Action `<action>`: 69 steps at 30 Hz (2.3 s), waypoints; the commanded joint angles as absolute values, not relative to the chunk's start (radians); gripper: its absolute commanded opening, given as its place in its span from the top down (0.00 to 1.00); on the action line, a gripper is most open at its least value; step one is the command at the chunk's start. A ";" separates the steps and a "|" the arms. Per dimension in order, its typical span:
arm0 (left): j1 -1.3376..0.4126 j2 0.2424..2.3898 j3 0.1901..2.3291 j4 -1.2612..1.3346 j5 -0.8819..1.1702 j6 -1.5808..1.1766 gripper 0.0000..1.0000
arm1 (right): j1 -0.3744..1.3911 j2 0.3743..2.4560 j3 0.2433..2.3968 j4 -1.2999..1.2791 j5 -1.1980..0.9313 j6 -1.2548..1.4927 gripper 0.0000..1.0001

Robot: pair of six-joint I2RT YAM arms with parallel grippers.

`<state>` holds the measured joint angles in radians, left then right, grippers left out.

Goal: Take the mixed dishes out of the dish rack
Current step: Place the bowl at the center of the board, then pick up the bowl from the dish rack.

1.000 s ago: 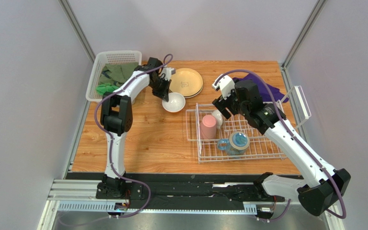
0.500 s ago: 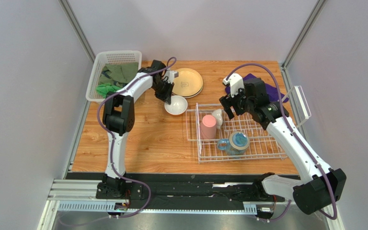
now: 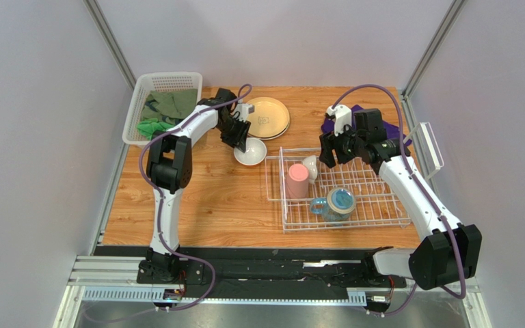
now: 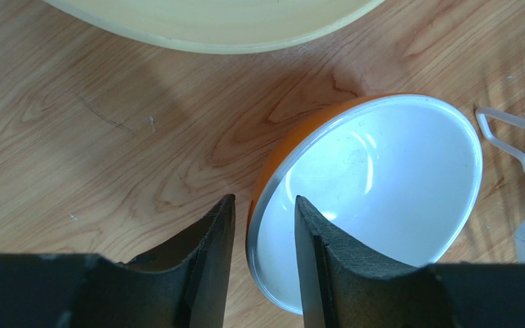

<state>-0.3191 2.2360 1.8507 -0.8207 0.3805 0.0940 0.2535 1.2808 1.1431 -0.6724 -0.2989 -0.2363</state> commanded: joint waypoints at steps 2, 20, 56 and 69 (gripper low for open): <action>-0.322 2.163 1.842 -0.796 0.365 0.107 0.49 | 0.241 1.307 1.157 -0.641 -0.417 -0.195 0.38; -0.322 2.008 1.852 -0.802 0.331 0.127 0.33 | 0.236 1.408 1.167 -0.650 -0.505 -0.181 0.50; -0.321 1.953 1.790 -0.773 0.383 0.161 0.32 | 0.219 1.559 1.172 -0.641 -0.724 -0.270 0.88; -0.321 1.933 1.778 -0.770 0.382 0.163 0.32 | 0.184 1.486 1.224 -0.661 -0.782 -0.262 0.98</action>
